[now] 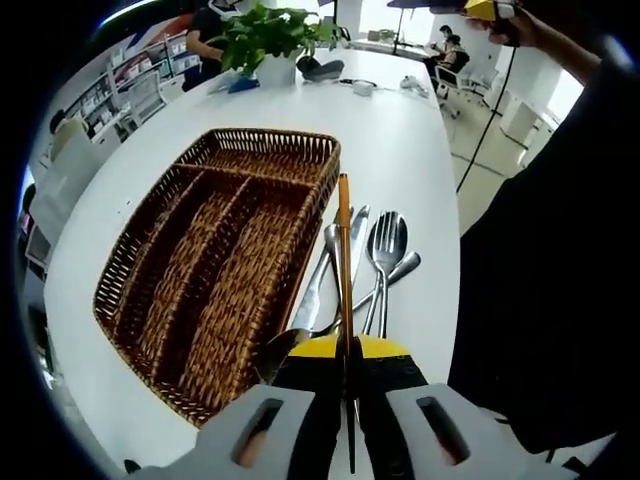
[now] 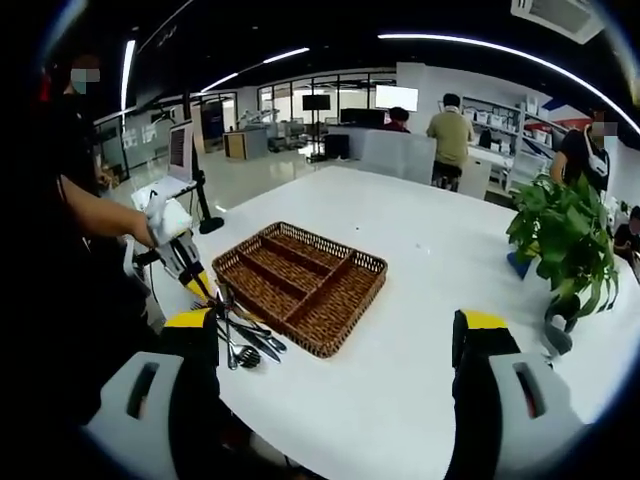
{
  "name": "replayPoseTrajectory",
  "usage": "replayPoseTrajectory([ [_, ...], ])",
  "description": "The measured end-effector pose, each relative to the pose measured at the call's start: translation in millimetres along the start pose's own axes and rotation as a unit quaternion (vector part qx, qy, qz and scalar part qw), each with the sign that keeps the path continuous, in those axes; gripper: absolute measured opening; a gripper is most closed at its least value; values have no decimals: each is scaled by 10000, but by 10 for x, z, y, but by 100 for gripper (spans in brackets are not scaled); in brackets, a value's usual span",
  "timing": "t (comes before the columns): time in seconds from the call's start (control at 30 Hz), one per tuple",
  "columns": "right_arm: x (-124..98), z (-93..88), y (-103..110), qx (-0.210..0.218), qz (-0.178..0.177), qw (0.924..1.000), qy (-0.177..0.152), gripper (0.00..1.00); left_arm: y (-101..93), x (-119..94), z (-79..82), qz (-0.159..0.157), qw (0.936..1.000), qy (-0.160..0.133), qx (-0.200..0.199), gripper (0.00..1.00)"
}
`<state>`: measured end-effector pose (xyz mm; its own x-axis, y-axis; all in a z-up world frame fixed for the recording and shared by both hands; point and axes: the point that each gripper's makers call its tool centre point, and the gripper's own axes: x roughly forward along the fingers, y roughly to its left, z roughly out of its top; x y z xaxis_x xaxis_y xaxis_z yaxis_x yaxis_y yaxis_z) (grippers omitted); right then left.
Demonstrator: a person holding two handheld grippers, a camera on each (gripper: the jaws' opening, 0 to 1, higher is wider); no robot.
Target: Arrange the knives, forks, and spoons in their matching storage slots by inserting each utensil handle-first until every utensil is classified and aligned in the correct compartment
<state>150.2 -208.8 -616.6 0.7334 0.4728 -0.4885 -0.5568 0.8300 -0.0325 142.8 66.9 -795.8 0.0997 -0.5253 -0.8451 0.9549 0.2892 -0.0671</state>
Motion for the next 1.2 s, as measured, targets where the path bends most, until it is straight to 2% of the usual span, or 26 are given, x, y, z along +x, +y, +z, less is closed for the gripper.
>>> replayPoseTrajectory([
  [0.23,36,9,103,-108,181,9998,13,100,-44,-173,100,-82,9998,-55,160,2],
  [0.77,154,40,288,-345,670,9971,46,97,-50,-413,195,-124,9973,117,714,3],
  [1.0,263,79,422,-536,954,9940,80,94,-63,-555,323,-159,9949,122,984,3],
  [1.13,358,73,502,-636,1119,9917,10,89,-111,-606,382,-290,9934,102,1107,2],
  [1.2,420,17,568,-698,1242,9897,107,88,-164,-618,411,-440,9931,30,1087,3],
])
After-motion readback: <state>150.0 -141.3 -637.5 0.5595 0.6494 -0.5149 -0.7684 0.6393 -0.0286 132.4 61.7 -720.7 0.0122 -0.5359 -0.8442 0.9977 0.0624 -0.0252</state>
